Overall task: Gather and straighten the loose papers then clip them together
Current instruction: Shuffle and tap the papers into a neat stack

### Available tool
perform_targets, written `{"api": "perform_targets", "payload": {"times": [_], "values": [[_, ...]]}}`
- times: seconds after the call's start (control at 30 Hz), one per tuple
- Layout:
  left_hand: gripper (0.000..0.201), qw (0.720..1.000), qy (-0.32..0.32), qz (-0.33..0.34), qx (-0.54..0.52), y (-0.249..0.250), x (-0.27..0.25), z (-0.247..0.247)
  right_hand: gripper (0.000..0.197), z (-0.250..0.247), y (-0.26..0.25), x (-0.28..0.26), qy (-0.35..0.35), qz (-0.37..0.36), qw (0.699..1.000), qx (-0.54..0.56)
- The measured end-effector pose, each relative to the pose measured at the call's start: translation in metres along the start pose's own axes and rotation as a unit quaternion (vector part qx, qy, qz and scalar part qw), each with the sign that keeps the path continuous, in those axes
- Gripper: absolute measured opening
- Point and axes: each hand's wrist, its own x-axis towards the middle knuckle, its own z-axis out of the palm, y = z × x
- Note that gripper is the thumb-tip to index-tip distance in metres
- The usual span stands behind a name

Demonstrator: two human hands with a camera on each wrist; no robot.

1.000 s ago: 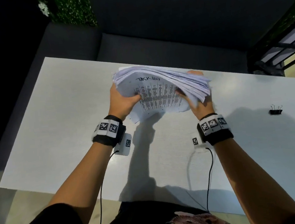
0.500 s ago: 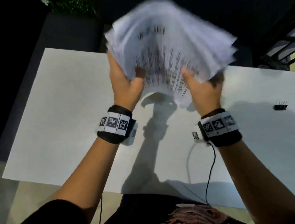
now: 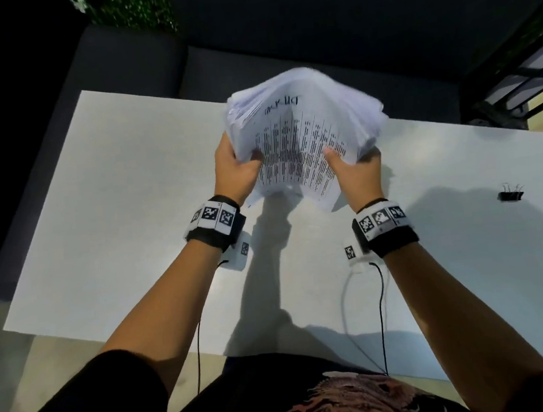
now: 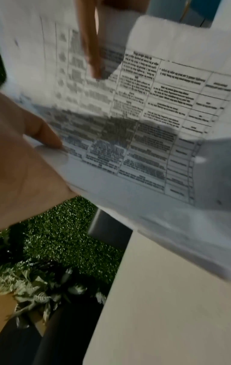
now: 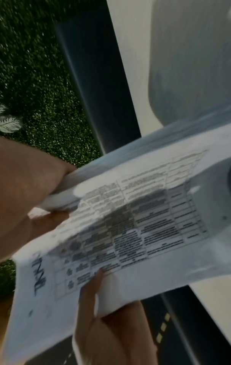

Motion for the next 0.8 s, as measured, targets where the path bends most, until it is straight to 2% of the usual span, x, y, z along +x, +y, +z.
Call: {"api": "perform_targets", "payload": {"times": [0.07,0.13,0.2,0.27,0.33,0.4,0.47,0.53,0.6,0.7,0.8], "values": [[0.03,0.999,0.017,0.041,0.027,0.017,0.001,0.008,0.032,0.009,-0.016,0.001,0.054,-0.016,0.998,0.038],[0.033,0.991,0.057,0.123,0.015,0.044,0.001,0.011,0.039,0.01,-0.035,0.002,0.087,-0.054,0.992,0.067],[0.039,0.97,0.102,0.221,-0.01,0.07,0.001,0.007,0.044,0.003,-0.057,-0.001,0.126,-0.112,0.98,0.111],[0.04,0.942,0.12,0.31,-0.042,0.09,-0.003,0.004,0.056,-0.004,-0.07,-0.007,0.194,-0.185,0.957,0.107],[0.038,0.933,0.117,0.336,-0.049,0.089,-0.008,0.005,0.063,-0.008,-0.068,-0.012,0.209,-0.226,0.946,0.1],[0.042,0.957,0.101,0.272,-0.024,0.06,-0.013,0.004,0.052,-0.006,-0.044,-0.007,0.162,-0.17,0.966,0.111],[0.042,0.987,0.03,0.158,0.008,0.018,-0.017,0.0,0.045,-0.006,-0.011,0.001,0.068,-0.068,0.993,0.062],[0.046,0.996,-0.052,0.06,0.048,-0.01,-0.019,-0.001,0.045,-0.008,0.022,0.007,0.001,0.001,0.999,-0.044],[0.036,0.994,-0.08,0.003,0.074,-0.021,-0.017,0.0,0.041,-0.007,0.041,0.012,0.008,0.026,0.998,-0.059],[0.018,0.989,-0.082,0.001,0.124,-0.024,-0.007,0.004,0.037,-0.005,0.046,0.019,0.035,0.024,0.999,-0.025],[0.018,0.982,-0.105,0.009,0.158,-0.019,0.008,0.001,0.032,-0.015,0.042,0.033,0.016,-0.004,0.999,-0.03]]}}
